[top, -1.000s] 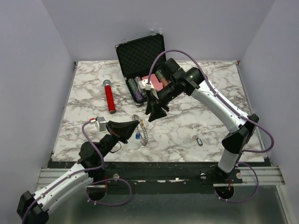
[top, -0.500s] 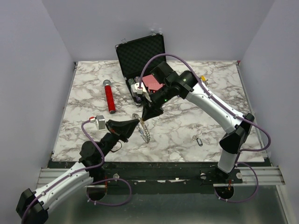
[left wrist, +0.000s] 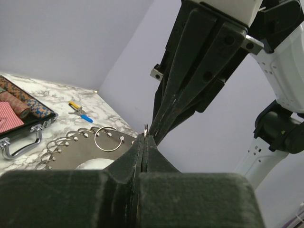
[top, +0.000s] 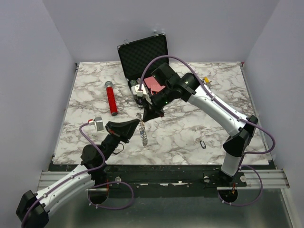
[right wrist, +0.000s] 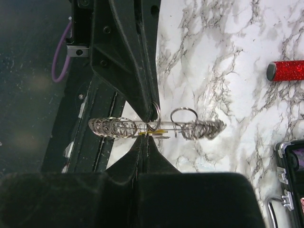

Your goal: Put the keys on the keyring

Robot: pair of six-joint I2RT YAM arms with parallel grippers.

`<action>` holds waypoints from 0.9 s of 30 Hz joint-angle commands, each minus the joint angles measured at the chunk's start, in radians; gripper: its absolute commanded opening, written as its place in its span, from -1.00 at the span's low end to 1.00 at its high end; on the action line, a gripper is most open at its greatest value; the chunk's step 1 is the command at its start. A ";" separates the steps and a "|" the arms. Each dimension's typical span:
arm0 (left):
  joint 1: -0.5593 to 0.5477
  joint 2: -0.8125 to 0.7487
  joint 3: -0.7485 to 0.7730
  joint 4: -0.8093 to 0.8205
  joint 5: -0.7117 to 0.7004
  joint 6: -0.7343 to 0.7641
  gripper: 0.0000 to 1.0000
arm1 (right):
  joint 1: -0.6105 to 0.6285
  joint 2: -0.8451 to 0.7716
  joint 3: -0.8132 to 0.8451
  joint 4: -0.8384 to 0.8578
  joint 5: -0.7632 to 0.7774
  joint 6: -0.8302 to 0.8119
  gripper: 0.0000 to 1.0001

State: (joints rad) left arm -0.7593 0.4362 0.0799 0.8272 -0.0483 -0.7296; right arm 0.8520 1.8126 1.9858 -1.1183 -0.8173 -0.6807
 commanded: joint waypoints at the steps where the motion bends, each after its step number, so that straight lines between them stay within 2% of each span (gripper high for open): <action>1: 0.003 0.042 -0.003 0.167 -0.068 -0.042 -1.00 | 0.045 0.016 0.004 -0.017 0.015 -0.008 -0.99; 8: 0.003 0.108 -0.002 0.254 -0.061 -0.053 -1.00 | 0.070 0.022 0.011 -0.020 0.029 0.003 -0.95; 11: 0.003 0.101 -0.011 0.251 -0.047 -0.047 -1.00 | 0.070 0.007 0.028 -0.035 0.043 0.004 -0.57; 14: 0.003 0.075 -0.022 0.230 -0.029 -0.030 -1.00 | 0.068 -0.019 0.038 -0.055 0.055 -0.003 -0.41; 24: 0.005 -0.016 -0.034 0.139 0.048 0.033 -1.00 | 0.018 -0.039 0.079 -0.057 0.035 0.035 -0.38; 27: 0.005 -0.005 -0.032 0.148 0.125 0.048 -1.00 | 0.010 -0.024 0.077 -0.026 0.026 0.078 -0.38</action>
State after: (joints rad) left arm -0.7589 0.4313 0.0601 0.9520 -0.0284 -0.7204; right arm 0.8780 1.7969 2.0399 -1.1671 -0.7780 -0.6624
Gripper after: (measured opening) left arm 0.007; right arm 0.309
